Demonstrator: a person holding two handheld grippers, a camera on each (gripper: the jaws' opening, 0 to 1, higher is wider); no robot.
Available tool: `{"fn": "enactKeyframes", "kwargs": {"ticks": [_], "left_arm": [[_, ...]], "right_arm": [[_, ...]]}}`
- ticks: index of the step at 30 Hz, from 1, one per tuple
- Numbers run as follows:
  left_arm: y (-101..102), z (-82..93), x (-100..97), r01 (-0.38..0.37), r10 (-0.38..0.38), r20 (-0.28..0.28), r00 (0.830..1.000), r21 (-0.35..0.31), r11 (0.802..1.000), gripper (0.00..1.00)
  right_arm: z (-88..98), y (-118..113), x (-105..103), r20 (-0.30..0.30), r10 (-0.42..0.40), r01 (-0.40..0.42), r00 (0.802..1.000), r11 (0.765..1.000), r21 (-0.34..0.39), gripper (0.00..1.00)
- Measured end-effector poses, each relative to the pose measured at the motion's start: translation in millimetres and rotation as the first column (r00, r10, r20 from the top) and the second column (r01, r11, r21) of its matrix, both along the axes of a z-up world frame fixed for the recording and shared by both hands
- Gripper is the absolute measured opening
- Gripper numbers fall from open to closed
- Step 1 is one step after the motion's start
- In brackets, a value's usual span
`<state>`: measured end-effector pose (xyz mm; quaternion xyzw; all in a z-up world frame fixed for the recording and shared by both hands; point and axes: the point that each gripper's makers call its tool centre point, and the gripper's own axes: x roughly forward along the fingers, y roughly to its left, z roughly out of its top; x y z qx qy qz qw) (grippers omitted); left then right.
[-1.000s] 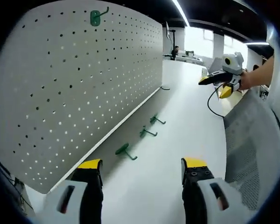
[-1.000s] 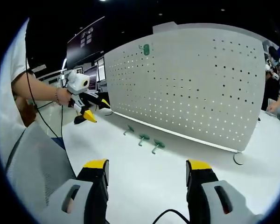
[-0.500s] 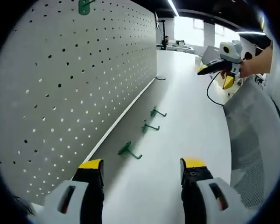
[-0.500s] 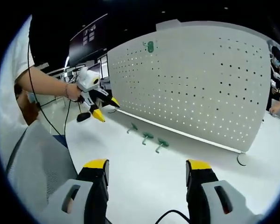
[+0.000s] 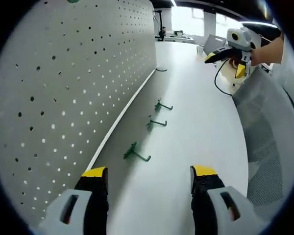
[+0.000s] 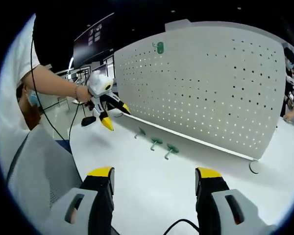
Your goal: Insert the hook assembly into the mounting plate slot until the hook locks in place.
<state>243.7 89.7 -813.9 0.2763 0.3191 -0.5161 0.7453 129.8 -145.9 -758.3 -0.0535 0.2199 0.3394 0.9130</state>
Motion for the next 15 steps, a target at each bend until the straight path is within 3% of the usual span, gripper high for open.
{"fn": "enactKeyframes", "kwargs": {"ticks": [15], "left_arm": [[-4, -15.1, 10.6, 0.083, -0.082, -0.011, 0.997, 0.072, 0.994, 0.71]], "right_arm": [[-4.5, 3, -3, -0.008, 0.002, -0.003, 1.0, 1.0, -0.007, 0.65]]}}
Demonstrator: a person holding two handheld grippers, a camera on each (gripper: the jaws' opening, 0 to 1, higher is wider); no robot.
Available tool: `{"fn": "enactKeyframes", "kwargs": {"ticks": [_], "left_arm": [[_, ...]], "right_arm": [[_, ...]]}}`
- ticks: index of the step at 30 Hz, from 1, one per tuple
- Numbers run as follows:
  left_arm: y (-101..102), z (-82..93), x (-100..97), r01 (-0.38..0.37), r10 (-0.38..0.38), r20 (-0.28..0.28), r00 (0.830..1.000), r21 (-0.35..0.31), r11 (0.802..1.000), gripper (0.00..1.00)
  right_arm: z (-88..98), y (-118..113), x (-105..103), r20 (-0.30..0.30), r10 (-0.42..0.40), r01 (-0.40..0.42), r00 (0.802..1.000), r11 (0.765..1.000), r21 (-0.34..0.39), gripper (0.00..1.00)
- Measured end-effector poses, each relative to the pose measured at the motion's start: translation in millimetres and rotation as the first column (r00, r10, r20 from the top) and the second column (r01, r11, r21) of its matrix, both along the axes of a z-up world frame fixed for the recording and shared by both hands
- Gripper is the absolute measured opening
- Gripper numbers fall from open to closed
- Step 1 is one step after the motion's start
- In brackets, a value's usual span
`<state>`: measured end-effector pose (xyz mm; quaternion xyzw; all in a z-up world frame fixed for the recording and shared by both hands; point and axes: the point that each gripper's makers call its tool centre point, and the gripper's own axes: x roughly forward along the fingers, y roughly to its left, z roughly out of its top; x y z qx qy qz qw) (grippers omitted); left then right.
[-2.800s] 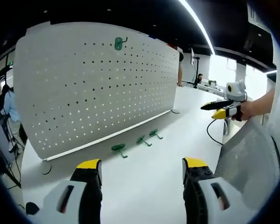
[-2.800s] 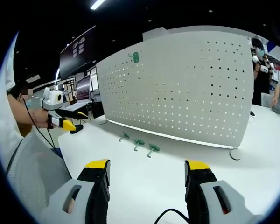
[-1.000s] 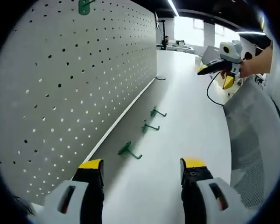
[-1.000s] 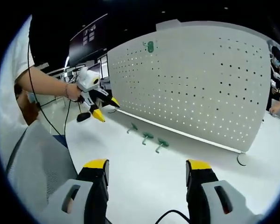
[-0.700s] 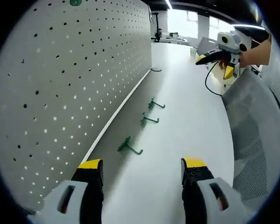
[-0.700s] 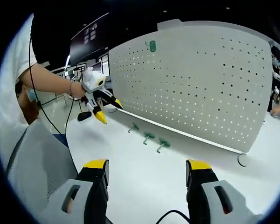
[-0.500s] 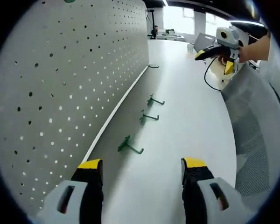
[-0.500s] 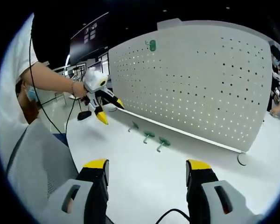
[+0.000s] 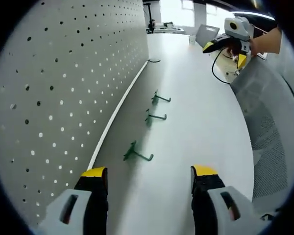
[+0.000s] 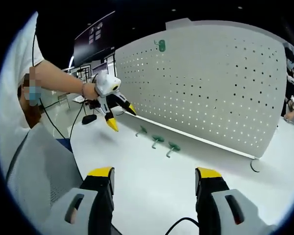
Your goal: Insert the hook assembly into the mounting plate slot until the hook locks in place.
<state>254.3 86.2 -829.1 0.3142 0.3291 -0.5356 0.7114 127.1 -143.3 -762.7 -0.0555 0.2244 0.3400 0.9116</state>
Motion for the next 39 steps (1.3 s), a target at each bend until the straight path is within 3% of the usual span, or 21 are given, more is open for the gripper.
{"fn": "enactKeyframes", "kwargs": {"ticks": [23, 39], "left_arm": [[1, -18.6, 18.1, 0.082, -0.081, -0.017, 0.997, 0.094, 0.992, 0.7], [-10, -34.6, 24.4, 0.184, -0.181, -0.039, 0.983, 0.148, 0.972, 0.66]], "right_arm": [[-4.2, -4, 3, -0.004, 0.002, -0.002, 1.0, 1.0, 0.001, 0.65], [-4.7, -4, 2, -0.011, 0.007, -0.007, 1.0, 1.0, -0.003, 0.65]]}}
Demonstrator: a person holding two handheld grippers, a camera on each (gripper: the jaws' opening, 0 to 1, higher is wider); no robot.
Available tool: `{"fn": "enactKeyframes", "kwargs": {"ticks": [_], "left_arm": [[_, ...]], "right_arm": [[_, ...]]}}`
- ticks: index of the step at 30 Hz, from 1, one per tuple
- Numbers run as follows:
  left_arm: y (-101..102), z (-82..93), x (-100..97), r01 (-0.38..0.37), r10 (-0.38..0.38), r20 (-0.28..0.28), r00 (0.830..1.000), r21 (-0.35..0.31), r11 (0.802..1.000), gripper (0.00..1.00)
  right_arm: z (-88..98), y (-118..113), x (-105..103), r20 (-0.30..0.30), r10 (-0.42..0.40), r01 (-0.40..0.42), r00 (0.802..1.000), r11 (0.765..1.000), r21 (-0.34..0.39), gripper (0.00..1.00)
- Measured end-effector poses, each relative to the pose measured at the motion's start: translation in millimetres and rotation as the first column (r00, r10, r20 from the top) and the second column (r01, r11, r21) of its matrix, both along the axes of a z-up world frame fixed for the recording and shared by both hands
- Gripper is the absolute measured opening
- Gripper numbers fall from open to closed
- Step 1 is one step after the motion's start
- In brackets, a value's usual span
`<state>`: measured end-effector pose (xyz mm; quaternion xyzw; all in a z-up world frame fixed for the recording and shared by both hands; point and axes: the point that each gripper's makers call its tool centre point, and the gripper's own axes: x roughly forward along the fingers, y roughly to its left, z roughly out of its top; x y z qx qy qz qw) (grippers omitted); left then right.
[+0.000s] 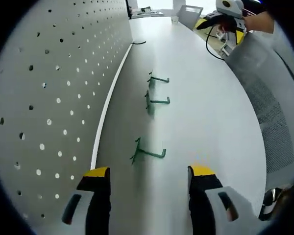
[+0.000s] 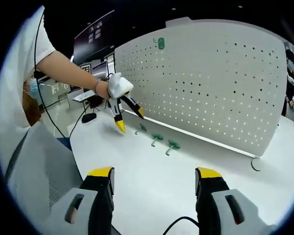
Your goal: Insert the hook assembly into the mounting plate slot until the hook locks in place.
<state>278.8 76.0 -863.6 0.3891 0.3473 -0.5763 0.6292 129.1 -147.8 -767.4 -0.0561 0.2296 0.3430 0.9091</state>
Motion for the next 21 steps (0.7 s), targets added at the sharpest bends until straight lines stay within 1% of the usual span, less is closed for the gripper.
{"fn": "enactKeyframes", "kwargs": {"ticks": [2, 3, 4, 7, 9, 11, 14, 16, 18, 19, 21], "left_arm": [[-1, -1.6, 0.3, 0.008, -0.008, -0.003, 1.0, 0.01, 1.0, 0.65], [2, -3.4, 0.3, 0.029, -0.029, 0.008, 1.0, 0.037, 0.999, 0.65], [2, -7.9, -2.7, 0.051, -0.052, 0.002, 0.999, 0.051, 0.997, 0.65], [-2, -12.5, -5.4, 0.065, -0.064, -0.012, 0.998, 0.051, 0.997, 0.64], [-5, -11.4, -2.0, 0.052, -0.051, -0.016, 0.999, 0.043, 0.998, 0.64], [-8, -10.8, -0.6, 0.06, -0.059, -0.017, 0.998, 0.043, 0.997, 0.64], [-10, -11.8, -0.9, 0.076, -0.074, -0.034, 0.997, 0.044, 0.996, 0.63], [-11, -12.9, -1.2, 0.081, -0.078, -0.057, 0.995, 0.043, 0.996, 0.63], [-11, -14.7, -2.9, 0.095, -0.091, -0.091, 0.992, 0.041, 0.995, 0.62], [-10, -14.4, -3.5, 0.086, -0.081, -0.101, 0.992, 0.042, 0.995, 0.63], [-10, -13.5, -2.3, 0.126, -0.121, -0.091, 0.988, 0.049, 0.991, 0.62]], "right_arm": [[0.4, 0, 0, 0.0, -0.001, 0.001, 1.0, 1.0, 0.001, 0.65], [0.5, -1, 0, 0.0, -0.003, 0.003, 1.0, 1.0, 0.002, 0.65], [0.4, -1, 0, -0.001, -0.003, 0.003, 1.0, 1.0, 0.001, 0.65], [0.4, -1, 0, -0.003, -0.004, 0.004, 1.0, 1.0, 0.002, 0.65], [0.3, -2, -1, -0.005, -0.005, 0.005, 1.0, 1.0, 0.002, 0.65], [0.5, -2, -1, -0.005, -0.005, 0.005, 1.0, 1.0, 0.003, 0.65], [0.1, -3, -1, -0.006, -0.003, 0.003, 1.0, 1.0, 0.0, 0.65], [0.7, -3, 0, -0.005, -0.004, 0.004, 1.0, 1.0, -0.003, 0.65], [1.6, -3, 0, -0.005, -0.004, 0.004, 1.0, 1.0, 0.001, 0.65], [2.5, -2, 0, -0.003, -0.003, 0.003, 1.0, 1.0, 0.006, 0.65], [3.1, -2, 0, -0.001, -0.001, 0.001, 1.0, 1.0, 0.005, 0.65]]}}
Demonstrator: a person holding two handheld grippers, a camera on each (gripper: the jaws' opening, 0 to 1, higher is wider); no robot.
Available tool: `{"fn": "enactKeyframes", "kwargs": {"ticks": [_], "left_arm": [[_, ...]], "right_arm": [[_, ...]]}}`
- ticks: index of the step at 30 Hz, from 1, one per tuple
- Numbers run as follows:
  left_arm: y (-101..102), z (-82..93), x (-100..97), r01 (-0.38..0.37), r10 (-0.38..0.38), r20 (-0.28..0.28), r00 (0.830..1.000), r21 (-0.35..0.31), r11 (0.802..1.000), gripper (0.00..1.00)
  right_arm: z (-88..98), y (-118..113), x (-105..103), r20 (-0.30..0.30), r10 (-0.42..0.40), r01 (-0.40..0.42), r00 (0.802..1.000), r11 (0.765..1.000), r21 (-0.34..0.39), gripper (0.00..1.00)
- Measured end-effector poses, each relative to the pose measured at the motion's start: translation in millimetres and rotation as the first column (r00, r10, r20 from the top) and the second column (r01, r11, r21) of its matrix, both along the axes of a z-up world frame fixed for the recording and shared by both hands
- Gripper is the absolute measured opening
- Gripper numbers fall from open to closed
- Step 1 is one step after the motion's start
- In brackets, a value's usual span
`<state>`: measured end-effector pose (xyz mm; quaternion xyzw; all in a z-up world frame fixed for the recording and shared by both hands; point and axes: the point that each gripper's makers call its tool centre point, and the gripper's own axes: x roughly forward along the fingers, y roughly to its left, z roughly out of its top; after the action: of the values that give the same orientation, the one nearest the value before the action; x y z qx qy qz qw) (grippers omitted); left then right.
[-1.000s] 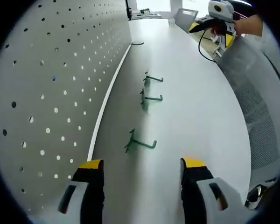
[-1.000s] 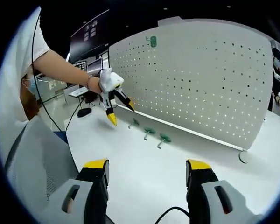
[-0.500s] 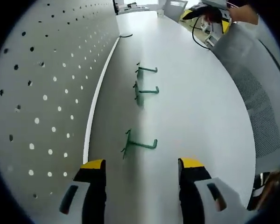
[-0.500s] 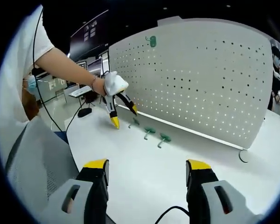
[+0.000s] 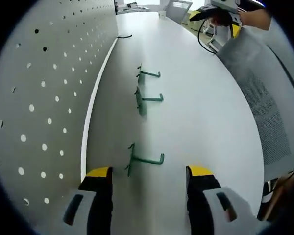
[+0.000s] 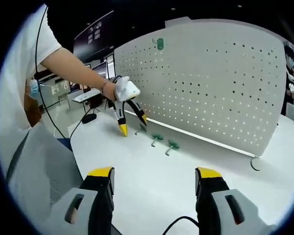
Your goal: Insert the hook assembly into the mounting plate slot until the hook locks in place.
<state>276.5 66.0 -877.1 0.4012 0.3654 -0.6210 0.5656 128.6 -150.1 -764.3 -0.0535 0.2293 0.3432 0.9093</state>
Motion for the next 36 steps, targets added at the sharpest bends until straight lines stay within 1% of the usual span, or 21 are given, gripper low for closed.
{"fn": "enactKeyframes", "kwargs": {"ticks": [5, 8, 9, 10, 11, 12, 14, 15, 18, 19, 21, 23, 25, 28, 30, 34, 36], "left_arm": [[-1, 0.3, 3.2, 0.004, -0.004, 0.002, 1.0, 0.006, 1.0, 0.58], [-2, 0.5, 1.7, 0.02, -0.02, 0.003, 1.0, 0.009, 1.0, 0.55], [-4, 1.0, 3.2, 0.002, -0.002, 0.0, 1.0, 0.003, 1.0, 0.53], [-4, 1.5, 6.4, -0.039, 0.039, 0.002, 0.999, 0.005, 0.999, 0.46], [-4, 1.7, 7.4, -0.027, 0.027, 0.003, 1.0, 0.004, 1.0, 0.41], [-5, 1.4, 6.9, -0.019, 0.019, 0.003, 1.0, 0.002, 1.0, 0.39], [-6, 1.6, 6.2, -0.016, 0.016, 0.005, 1.0, 0.004, 1.0, 0.37], [-6, 1.7, 6.3, -0.019, 0.019, 0.004, 1.0, 0.003, 1.0, 0.36], [-5, 1.8, 9.1, -0.036, 0.036, 0.007, 0.999, 0.003, 0.999, 0.26], [-4, 1.8, 10.1, -0.049, 0.049, 0.007, 0.999, 0.005, 0.999, 0.24], [-4, 1.8, 10.3, -0.062, 0.062, 0.008, 0.998, 0.007, 0.998, 0.22], [-4, 1.9, 9.9, -0.06, 0.06, 0.013, 0.998, 0.007, 0.998, 0.22], [-4, 1.9, 11.0, -0.089, 0.089, 0.009, 0.996, 0.002, 0.996, 0.21], [-4, 2.1, 12.4, -0.106, 0.106, 0.016, 0.994, -0.003, 0.994, 0.18], [-5, 1.9, 11.8, -0.121, 0.121, 0.012, 0.993, 0.0, 0.993, 0.15], [-5, 1.8, 13.1, -0.146, 0.146, 0.021, 0.989, -0.003, 0.989, 0.11], [-5, 1.8, 14.0, -0.162, 0.162, 0.028, 0.986, 0.0, 0.987, 0.06]], "right_arm": [[0.5, 0, 0, 0.001, -0.003, 0.003, 1.0, 1.0, 0.005, 0.65], [-0.3, 0, 0, -0.001, -0.004, 0.004, 1.0, 1.0, 0.009, 0.65], [-0.7, 0, 0, -0.002, -0.006, 0.006, 1.0, 1.0, 0.012, 0.65], [-0.8, -1, 0, -0.002, -0.008, 0.008, 1.0, 1.0, 0.013, 0.65], [-0.7, -1, 0, -0.002, -0.009, 0.009, 1.0, 1.0, 0.013, 0.65], [-0.4, -2, 1, -0.001, -0.01, 0.01, 1.0, 1.0, 0.014, 0.65], [0.4, -3, 1, 0.002, -0.011, 0.011, 1.0, 1.0, 0.013, 0.65], [0.8, -4, 1, 0.004, -0.014, 0.014, 1.0, 1.0, 0.012, 0.64], [1.3, -6, 2, 0.004, -0.022, 0.022, 1.0, 1.0, 0.017, 0.64], [1.2, -6, 2, 0.005, -0.023, 0.023, 1.0, 1.0, 0.015, 0.64], [1.4, -7, 3, 0.006, -0.024, 0.024, 1.0, 1.0, 0.015, 0.64], [1.9, -7, 3, 0.007, -0.024, 0.024, 1.0, 1.0, 0.015, 0.64], [2.3, -7, 3, 0.008, -0.025, 0.025, 1.0, 1.0, 0.016, 0.64], [1.8, -7, 4, 0.007, -0.024, 0.023, 1.0, 1.0, 0.016, 0.64], [1.3, -7, 4, 0.005, -0.023, 0.023, 1.0, 1.0, 0.015, 0.64], [1.8, -7, 4, 0.004, -0.03, 0.029, 1.0, 0.999, 0.024, 0.64], [2.1, -7, 4, 0.005, -0.03, 0.03, 1.0, 0.999, 0.024, 0.64]]}}
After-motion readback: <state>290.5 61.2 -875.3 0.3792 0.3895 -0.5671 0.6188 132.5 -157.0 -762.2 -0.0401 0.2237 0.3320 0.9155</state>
